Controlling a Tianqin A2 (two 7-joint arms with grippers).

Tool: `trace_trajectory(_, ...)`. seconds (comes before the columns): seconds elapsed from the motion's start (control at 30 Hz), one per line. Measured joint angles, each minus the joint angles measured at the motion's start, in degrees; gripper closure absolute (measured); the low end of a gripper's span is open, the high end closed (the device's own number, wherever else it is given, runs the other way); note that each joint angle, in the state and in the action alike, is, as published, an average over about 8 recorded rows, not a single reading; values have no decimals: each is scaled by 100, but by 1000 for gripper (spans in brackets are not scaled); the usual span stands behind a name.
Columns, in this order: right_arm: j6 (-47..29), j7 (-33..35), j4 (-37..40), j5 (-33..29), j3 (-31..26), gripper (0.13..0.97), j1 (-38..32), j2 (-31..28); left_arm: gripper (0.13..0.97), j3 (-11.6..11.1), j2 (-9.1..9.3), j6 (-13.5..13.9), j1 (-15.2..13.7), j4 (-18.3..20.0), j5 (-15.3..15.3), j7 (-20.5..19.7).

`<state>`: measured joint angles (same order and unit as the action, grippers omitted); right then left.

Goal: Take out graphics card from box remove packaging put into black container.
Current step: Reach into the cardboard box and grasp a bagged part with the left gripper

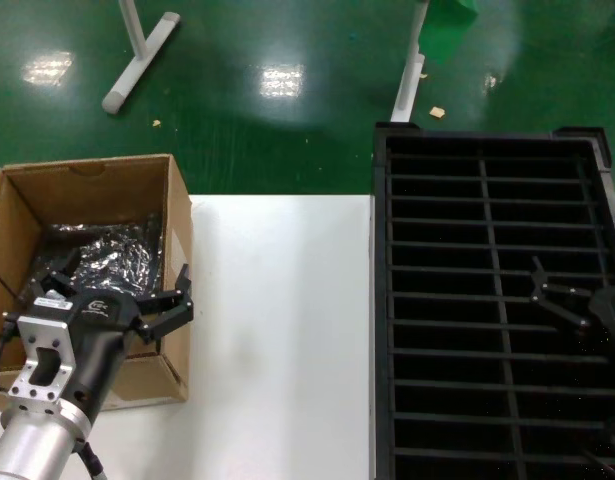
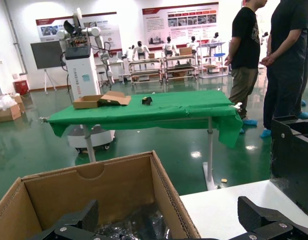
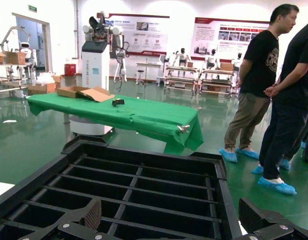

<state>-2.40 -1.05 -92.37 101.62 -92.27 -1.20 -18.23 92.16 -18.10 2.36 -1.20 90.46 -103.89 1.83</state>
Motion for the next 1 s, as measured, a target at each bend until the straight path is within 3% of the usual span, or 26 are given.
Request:
trace_trajectory(0.77, 0, 0, 0, 0, 0, 129, 0, 0, 132, 0, 0, 0, 0, 0, 0, 0)
trace_trajectory(1.0, 0, 0, 0, 0, 0, 129, 0, 0, 132, -86, -40, 188, 15, 3, -20, 50)
